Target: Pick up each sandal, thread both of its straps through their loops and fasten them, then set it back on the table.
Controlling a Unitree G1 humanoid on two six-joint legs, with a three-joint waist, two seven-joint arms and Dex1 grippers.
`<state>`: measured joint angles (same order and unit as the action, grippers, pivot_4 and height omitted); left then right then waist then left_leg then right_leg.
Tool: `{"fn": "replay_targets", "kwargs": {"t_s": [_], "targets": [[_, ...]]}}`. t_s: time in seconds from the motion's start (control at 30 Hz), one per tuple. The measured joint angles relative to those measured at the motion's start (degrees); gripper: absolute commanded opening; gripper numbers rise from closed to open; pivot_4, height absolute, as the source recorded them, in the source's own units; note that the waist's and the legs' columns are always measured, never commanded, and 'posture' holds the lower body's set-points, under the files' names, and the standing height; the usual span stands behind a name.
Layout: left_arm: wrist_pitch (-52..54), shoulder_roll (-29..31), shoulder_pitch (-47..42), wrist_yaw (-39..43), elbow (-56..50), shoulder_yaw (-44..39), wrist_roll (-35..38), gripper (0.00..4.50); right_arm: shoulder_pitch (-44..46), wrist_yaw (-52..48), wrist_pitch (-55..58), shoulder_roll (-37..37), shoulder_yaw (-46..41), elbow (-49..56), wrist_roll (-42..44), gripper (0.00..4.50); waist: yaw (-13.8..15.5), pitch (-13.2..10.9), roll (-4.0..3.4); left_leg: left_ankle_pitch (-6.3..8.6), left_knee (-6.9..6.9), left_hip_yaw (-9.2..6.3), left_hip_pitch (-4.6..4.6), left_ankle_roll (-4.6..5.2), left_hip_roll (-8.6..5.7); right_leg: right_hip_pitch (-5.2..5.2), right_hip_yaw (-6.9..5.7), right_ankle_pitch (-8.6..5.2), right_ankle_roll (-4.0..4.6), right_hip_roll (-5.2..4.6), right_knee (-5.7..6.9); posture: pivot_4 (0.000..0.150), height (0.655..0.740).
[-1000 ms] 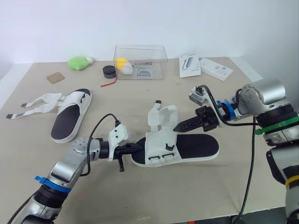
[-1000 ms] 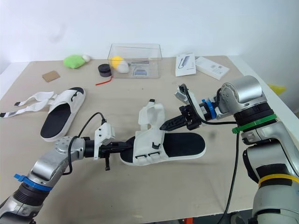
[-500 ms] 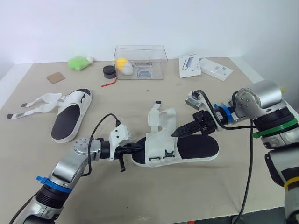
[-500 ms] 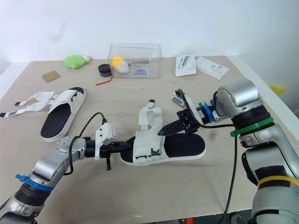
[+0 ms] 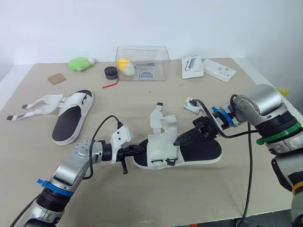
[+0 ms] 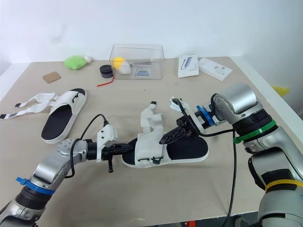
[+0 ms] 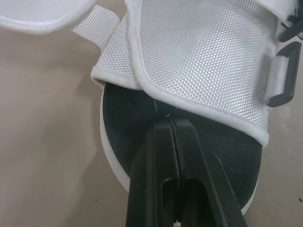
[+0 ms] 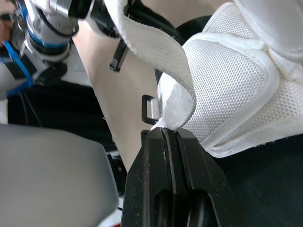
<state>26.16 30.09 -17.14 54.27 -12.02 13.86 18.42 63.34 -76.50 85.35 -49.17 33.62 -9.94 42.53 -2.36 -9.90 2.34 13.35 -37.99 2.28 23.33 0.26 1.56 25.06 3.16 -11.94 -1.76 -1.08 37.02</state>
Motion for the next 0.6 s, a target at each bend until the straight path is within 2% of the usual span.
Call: {"fn": "replay_targets", "kwargs": {"t_s": [0.5,0.6], "targets": [[0.0,-0.1,0.1,-0.4,-0.3,0.2,0.0,0.00,-3.8,-4.9,-7.2,-1.2,2.3,7.0,-2.6,0.06,0.0,0.0,0.00,0.00,-0.01,-0.03,0.01,0.00,0.00,0.00,-0.03,-0.01,0.01,-0.01,0.00,0.150,0.7400],[0.0,-0.1,0.1,-0.5,-0.3,0.2,0.0,0.00,-5.2,-5.9,-9.6,-2.2,0.9,8.5,-2.8,0.87,0.0,0.0,0.00,0.00,-0.01,-0.03,0.01,0.00,-0.02,0.00,-0.04,-0.01,0.00,-0.03,0.00,0.150,0.7400]]}}
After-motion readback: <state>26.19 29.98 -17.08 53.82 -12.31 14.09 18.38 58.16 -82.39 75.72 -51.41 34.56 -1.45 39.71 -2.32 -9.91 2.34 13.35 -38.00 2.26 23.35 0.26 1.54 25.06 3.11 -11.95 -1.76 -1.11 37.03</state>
